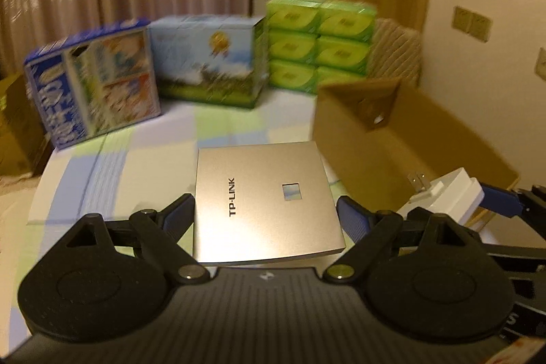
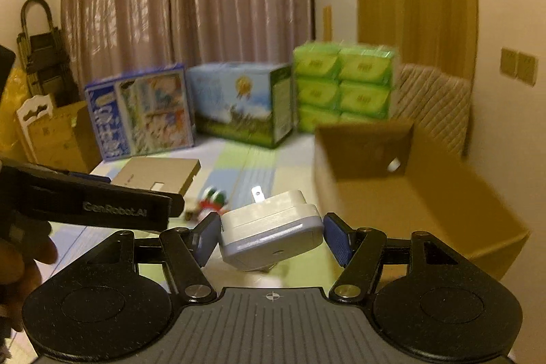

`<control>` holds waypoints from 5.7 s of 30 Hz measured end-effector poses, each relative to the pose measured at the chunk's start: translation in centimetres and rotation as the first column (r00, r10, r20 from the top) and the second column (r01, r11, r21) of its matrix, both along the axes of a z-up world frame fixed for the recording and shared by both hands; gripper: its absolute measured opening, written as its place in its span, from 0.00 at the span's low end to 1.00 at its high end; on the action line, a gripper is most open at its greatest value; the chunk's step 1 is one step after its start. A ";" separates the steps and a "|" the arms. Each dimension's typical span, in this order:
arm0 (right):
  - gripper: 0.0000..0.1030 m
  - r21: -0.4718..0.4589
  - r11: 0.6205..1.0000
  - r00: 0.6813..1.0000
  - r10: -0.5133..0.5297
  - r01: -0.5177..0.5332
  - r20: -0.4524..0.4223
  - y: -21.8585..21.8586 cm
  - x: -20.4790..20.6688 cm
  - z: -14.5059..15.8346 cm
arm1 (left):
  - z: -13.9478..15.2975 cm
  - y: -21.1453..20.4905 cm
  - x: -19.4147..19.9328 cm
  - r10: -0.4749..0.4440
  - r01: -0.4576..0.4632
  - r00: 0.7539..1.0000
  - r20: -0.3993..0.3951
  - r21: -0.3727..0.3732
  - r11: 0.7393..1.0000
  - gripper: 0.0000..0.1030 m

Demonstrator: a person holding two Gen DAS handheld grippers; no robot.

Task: Organize rigid objects
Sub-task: 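Lift and carry the adapter and the panel over the cardboard box with both tools, then open the left tool to drop the panel into the box while the right tool releases the adapter, then withdraw both tools from the box back over the table, then lower the right tool onto the white power bank and close on it, then lift the power bank with the right tool while the left tool grasps the clear plastic cup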

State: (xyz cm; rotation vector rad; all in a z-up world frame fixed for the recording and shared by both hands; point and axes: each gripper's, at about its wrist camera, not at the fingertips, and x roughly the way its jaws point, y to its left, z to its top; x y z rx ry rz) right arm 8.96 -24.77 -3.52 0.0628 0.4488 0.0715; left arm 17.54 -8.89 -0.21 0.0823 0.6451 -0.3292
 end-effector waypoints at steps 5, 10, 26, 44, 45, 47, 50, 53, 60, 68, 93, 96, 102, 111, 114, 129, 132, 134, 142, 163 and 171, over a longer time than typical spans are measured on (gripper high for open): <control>0.61 -0.022 0.996 0.996 -0.086 0.087 0.023 -4.6 -0.1 1.8 | 1.8 -4.7 0.3 -0.092 0.092 0.995 0.023 -0.015 0.996 0.84; 0.61 -0.025 0.982 0.983 -0.185 0.185 0.009 -10.0 0.0 2.1 | 1.6 -9.5 0.9 -0.166 0.166 0.986 0.006 -0.033 0.985 0.84; 0.61 0.042 0.957 0.957 -0.285 0.287 -0.055 -17.5 0.5 0.1 | -0.5 -16.3 1.9 -0.254 0.252 0.966 -0.047 -0.044 0.967 0.84; 0.61 0.076 0.952 0.953 -0.292 0.297 -0.078 -18.3 0.8 -0.9 | -0.2 -13.7 2.6 -0.178 0.175 0.983 -0.045 -0.073 0.982 0.85; 0.61 0.077 0.952 0.954 -0.291 0.296 -0.078 -18.3 0.8 -0.9 | -0.2 -13.3 2.5 -0.168 0.164 0.985 -0.046 -0.073 0.984 0.85; 0.61 0.079 0.952 0.954 -0.289 0.295 -0.079 -18.1 0.9 -0.8 | -0.2 -12.5 2.3 -0.152 0.148 0.987 -0.047 -0.068 0.987 0.85; 0.61 0.081 0.953 0.955 -0.285 0.292 -0.081 -17.9 1.0 -0.8 | -0.3 -11.7 1.9 -0.138 0.135 0.989 -0.046 -0.052 0.989 0.85; 0.61 0.084 0.955 0.957 -0.279 0.286 -0.083 -17.7 1.3 -0.8 | -0.3 -11.0 1.8 -0.124 0.122 0.991 -0.047 -0.051 0.991 0.85; 0.69 0.143 0.950 0.960 -0.266 0.276 -0.088 -18.0 2.2 -1.0 | -0.5 -9.9 1.5 -0.106 0.104 0.994 -0.039 -0.043 0.994 0.85; 0.79 0.194 0.939 0.959 -0.281 0.284 -0.043 -18.4 0.6 0.5 | -0.9 -6.8 0.8 -0.048 0.047 0.998 -0.040 -0.024 0.999 0.85; 0.79 0.146 0.989 0.999 0.018 -0.022 0.029 -3.6 -5.3 4.1 | 0.7 8.9 -6.2 0.195 -0.194 0.981 -0.006 0.043 0.980 0.85; 0.79 0.128 0.989 0.997 0.070 -0.071 0.010 -1.9 -5.1 3.2 | 0.5 10.1 -6.5 0.215 -0.214 0.977 -0.008 0.048 0.976 0.85; 0.79 0.081 0.984 0.986 0.160 -0.156 -0.044 1.0 -3.9 0.4 | -1.3 11.3 -6.0 0.217 -0.214 0.976 -0.024 0.078 0.974 0.85; 0.79 -0.068 0.964 0.956 0.243 -0.257 -0.166 3.7 0.8 -5.4 | -6.5 11.6 -2.6 0.188 -0.181 0.978 -0.093 0.082 0.980 0.85; 0.79 -0.134 0.950 0.947 0.255 -0.284 -0.196 4.3 2.6 -7.2 | -8.5 11.5 -0.9 0.170 -0.161 0.979 -0.116 0.082 0.984 0.85; 0.78 -0.300 0.878 0.898 0.259 -0.372 -0.356 6.0 10.5 -14.4 | -12.3 10.1 2.8 0.085 -0.077 0.984 -0.155 0.056 0.995 0.85; 0.78 -0.264 0.888 0.890 0.268 -0.376 -0.368 5.6 11.5 -14.8 | -12.4 10.2 2.8 0.084 -0.075 0.985 -0.151 0.067 0.995 0.85; 0.77 -0.223 0.903 0.886 0.267 -0.368 -0.380 5.2 11.8 -14.7 | -12.6 10.4 2.9 0.089 -0.078 0.984 -0.157 0.074 0.994 0.85; 0.37 -0.032 0.927 0.841 0.324 -0.373 -0.434 4.9 9.7 -13.5 | -12.7 11.2 2.9 0.104 -0.094 0.980 -0.167 0.067 0.993 0.85; 0.36 -0.026 0.934 0.873 0.322 -0.356 -0.366 6.3 9.0 -13.7 | -13.6 10.8 3.7 0.093 -0.084 0.976 -0.199 0.056 0.995 0.85; 0.36 0.008 0.942 0.899 0.323 -0.336 -0.297 5.9 8.8 -12.4 | -13.5 11.7 4.4 0.138 -0.125 0.977 -0.164 0.088 0.988 0.85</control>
